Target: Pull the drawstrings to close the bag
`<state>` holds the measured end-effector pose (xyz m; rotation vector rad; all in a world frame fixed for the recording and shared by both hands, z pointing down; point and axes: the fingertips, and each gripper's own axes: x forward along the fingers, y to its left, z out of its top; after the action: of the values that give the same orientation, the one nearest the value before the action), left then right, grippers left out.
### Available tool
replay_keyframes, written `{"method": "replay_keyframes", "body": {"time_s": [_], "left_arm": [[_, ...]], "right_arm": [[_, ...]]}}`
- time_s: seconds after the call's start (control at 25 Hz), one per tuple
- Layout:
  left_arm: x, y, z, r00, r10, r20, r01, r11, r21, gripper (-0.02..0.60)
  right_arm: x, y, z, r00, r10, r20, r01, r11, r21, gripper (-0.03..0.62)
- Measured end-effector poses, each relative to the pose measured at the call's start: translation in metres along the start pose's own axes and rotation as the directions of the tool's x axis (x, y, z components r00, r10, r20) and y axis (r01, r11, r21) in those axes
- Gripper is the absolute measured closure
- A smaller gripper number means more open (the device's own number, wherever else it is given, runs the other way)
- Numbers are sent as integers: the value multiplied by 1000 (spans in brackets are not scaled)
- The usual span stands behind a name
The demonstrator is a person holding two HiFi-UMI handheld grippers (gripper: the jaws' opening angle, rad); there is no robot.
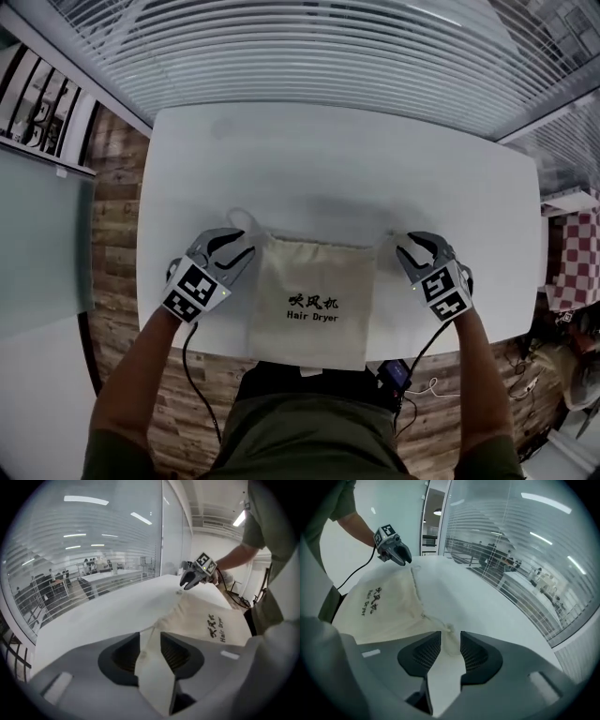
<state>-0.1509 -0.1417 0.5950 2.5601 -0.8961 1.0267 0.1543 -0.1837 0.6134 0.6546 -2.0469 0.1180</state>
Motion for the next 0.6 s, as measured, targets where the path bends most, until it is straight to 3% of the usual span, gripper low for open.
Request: {"method": "replay_keyframes", "body": {"time_s": [0.2, 0.44, 0.48, 0.56, 0.6], "left_arm": [[20, 5, -26, 992, -27, -126, 36, 997, 72, 453], [18, 9, -31, 984, -48, -172, 62, 995, 74, 429], [18, 9, -32, 982, -42, -183, 58, 995, 83, 444], [16, 11, -35, 976, -4, -218, 34, 990, 134, 538], [14, 11, -38, 972, 17, -234, 24, 985, 172, 538]], "right_arm": [[14, -20, -8, 996, 90, 18, -92, 989, 114, 470], [16, -25, -10, 988, 133, 80, -149, 961, 234, 474], [16, -24, -10, 988, 134, 82, -150, 957, 247, 476], [16, -21, -9, 987, 138, 77, -153, 953, 260, 476], [16, -18, -9, 988, 141, 71, -154, 953, 260, 476]]}}
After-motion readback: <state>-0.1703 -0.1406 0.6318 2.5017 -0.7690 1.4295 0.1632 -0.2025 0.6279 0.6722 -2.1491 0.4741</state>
